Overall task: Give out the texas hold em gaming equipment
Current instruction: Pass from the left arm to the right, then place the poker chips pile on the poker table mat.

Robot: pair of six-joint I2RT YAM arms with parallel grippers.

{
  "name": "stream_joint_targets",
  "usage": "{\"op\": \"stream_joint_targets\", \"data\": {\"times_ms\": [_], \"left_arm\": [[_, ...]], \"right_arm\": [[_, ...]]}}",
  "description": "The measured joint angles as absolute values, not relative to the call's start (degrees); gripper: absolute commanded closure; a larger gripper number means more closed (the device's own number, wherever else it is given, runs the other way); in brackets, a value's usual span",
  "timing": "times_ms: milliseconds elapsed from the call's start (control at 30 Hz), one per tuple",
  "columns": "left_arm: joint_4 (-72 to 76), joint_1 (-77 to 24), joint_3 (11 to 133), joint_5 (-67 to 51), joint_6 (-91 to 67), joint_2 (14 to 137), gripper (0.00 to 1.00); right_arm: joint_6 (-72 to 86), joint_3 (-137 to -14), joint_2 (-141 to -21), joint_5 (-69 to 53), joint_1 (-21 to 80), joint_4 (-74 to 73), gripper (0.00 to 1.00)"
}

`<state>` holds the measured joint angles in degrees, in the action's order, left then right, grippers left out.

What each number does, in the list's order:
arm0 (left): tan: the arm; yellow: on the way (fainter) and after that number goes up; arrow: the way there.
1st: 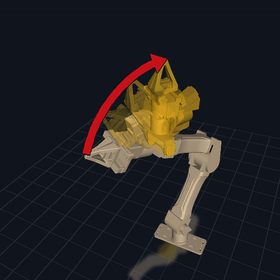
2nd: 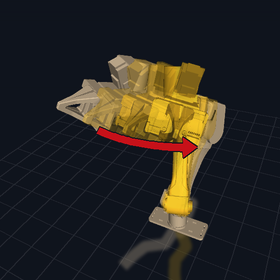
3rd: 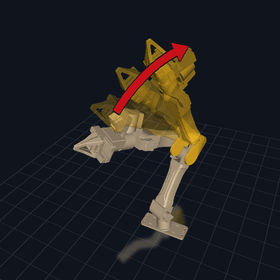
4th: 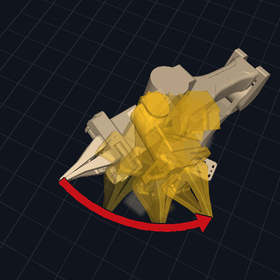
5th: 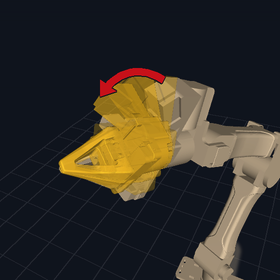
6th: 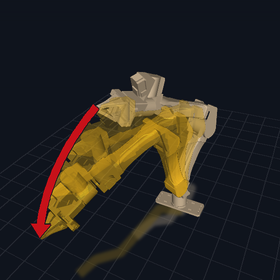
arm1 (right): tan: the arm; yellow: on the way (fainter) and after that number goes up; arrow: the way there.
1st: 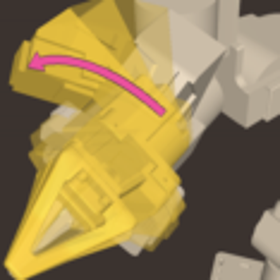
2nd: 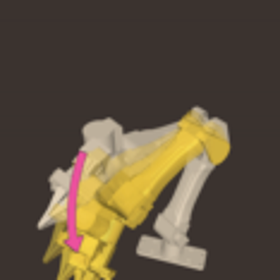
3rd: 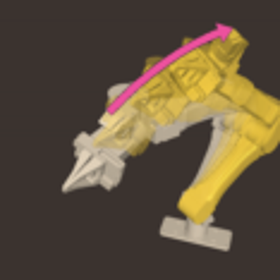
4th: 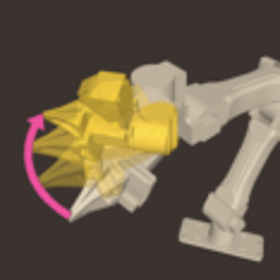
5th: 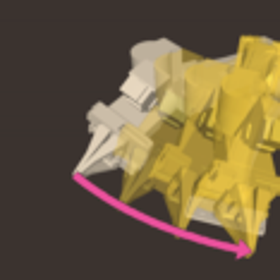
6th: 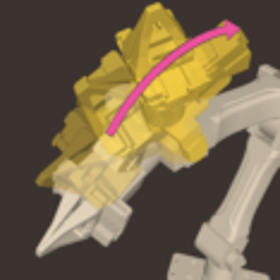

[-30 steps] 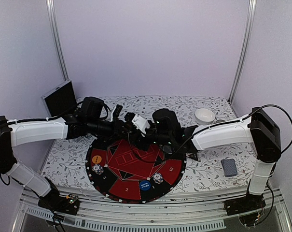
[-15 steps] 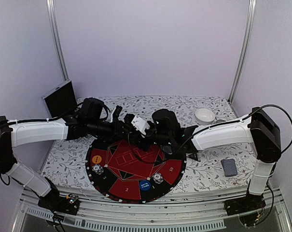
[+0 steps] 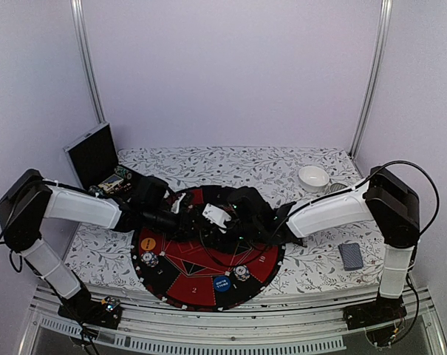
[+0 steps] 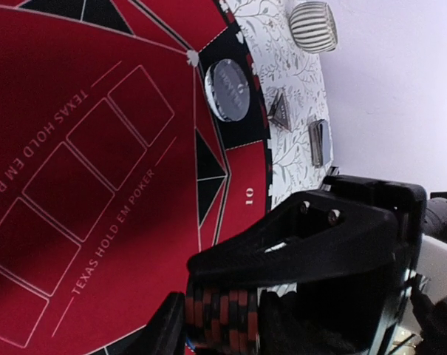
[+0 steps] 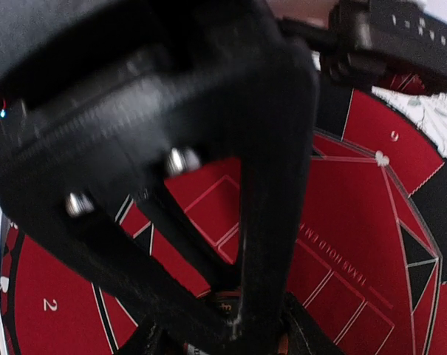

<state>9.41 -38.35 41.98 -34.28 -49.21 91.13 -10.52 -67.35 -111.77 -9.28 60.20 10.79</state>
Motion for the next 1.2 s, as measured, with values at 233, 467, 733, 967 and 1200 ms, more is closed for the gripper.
{"op": "stream_joint_targets", "data": {"times_ms": [233, 467, 733, 967, 1200], "left_arm": [[9.7, -38.2, 40.1, -34.5, -47.2, 95.4, 0.50], [6.7, -38.0, 40.1, -32.3, -44.7, 95.4, 0.48], [-1.3, -37.2, 42.5, -26.5, -40.3, 91.6, 0.46], [-8.4, -37.1, 46.3, -21.0, -35.4, 90.0, 0.40], [-13.8, -38.4, 51.0, -17.6, -28.6, 90.0, 0.24]], "right_arm": [[-9.9, -66.0, -113.3, -10.0, 59.5, 3.7, 0.98], [-10.7, -64.8, -113.8, -10.0, 59.2, -0.4, 0.98], [-12.8, -67.8, -115.6, -9.9, 59.2, -3.2, 0.50], [-14.2, -70.0, -116.2, -9.8, 59.2, -6.5, 0.14], [-14.6, -70.1, -114.6, -11.2, 59.1, -8.9, 0.01]]}}
